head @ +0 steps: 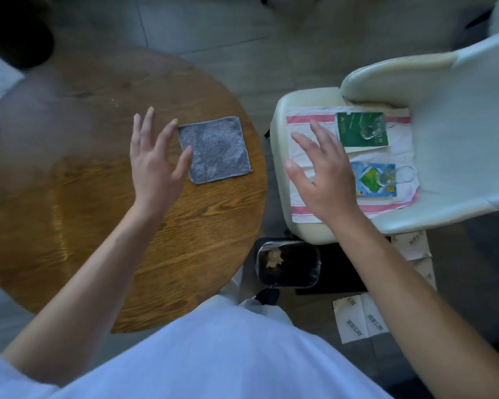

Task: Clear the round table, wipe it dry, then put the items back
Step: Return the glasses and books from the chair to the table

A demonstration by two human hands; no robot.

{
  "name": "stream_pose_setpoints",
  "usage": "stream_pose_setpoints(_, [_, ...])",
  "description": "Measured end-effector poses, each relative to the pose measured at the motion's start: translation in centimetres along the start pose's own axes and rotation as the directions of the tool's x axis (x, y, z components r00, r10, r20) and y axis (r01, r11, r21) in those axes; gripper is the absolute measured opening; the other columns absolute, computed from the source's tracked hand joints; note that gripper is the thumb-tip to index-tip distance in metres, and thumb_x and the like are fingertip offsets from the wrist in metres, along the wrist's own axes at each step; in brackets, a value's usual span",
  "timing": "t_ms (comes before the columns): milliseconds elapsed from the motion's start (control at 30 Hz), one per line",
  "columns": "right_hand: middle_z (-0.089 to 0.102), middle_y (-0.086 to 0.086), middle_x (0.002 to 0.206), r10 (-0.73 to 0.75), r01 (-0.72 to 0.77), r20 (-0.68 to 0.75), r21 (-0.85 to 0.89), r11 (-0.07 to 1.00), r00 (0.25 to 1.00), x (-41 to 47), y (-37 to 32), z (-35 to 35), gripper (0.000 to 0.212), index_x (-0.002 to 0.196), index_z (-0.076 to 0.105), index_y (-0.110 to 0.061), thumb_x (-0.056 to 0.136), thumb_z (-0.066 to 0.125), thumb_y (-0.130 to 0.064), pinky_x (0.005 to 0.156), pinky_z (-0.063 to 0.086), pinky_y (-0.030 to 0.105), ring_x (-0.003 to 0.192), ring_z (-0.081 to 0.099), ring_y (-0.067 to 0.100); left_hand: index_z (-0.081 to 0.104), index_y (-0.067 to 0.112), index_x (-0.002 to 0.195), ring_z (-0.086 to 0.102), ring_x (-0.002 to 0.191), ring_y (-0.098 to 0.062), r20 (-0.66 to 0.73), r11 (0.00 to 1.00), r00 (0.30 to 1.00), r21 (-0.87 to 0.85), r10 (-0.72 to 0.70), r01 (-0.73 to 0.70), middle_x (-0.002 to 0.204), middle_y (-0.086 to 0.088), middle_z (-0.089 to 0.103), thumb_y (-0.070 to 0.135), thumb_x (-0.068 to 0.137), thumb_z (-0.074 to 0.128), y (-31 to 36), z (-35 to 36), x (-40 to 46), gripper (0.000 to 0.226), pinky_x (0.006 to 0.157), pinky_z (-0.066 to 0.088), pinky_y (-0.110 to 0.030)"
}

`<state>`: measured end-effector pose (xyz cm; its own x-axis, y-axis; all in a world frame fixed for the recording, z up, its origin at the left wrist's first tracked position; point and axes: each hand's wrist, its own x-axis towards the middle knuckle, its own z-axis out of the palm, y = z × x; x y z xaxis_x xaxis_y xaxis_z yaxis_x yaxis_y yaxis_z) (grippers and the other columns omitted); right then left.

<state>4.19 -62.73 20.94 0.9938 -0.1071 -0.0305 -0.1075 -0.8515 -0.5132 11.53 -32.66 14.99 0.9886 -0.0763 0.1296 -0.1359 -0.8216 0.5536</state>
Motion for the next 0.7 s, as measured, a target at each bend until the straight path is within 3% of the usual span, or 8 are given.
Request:
stream_pose_setpoints(367, [0.035, 0.010, 0.166, 0.197, -0.198, -0.197, 0.015, 0.980, 0.960, -17.7, 7.6, -9.5, 0.060, 0.148, 0.055, -0.023, 0.095, 0.051, -0.051, 0.122, 0.031, 0.050, 0.153, 0.031, 0.033, 0.046, 0.024, 0.153, 0.006, 0.159, -0.027, 0.121, 0.981, 0.974, 0.008, 0.191, -0.193, 0.171, -0.004, 0.019, 0.051, 0.101, 0.053, 13.7, -0.7, -9.0, 0.059, 0.126, 0.016, -0.054])
stream_pose_setpoints(500, [0.037, 0.012, 0.164, 0.247, -0.248, -0.327, 0.041, 0.968, 0.912, -23.4, 10.2, -13.1, 0.060, 0.146, 0.057, -0.021, 0.094, 0.052, -0.051, 0.122, 0.031, 0.048, 0.150, 0.035, 0.033, 0.044, 0.024, 0.154, 0.005, 0.159, -0.025, 0.129, 0.954, 0.945, -0.026, 0.299, -0.298, 0.171, -0.004, 0.018, 0.043, 0.101, 0.059, 20.1, 0.1, -10.8, 0.058, 0.126, 0.016, -0.053])
stream_pose_setpoints(700, [0.036, 0.017, 0.163, 0.396, -0.401, -0.440, 0.087, 0.912, 0.806, -28.8, 13.9, -17.2, 0.065, 0.147, 0.055, -0.017, 0.091, 0.056, -0.050, 0.122, 0.031, 0.049, 0.151, 0.032, 0.037, 0.041, 0.025, 0.155, 0.008, 0.159, -0.030, 0.157, 0.884, 0.871, -0.032, 0.466, -0.467, 0.171, -0.008, 0.019, 0.046, 0.101, 0.059, 29.2, 3.5, -11.8, 0.061, 0.126, 0.015, -0.052])
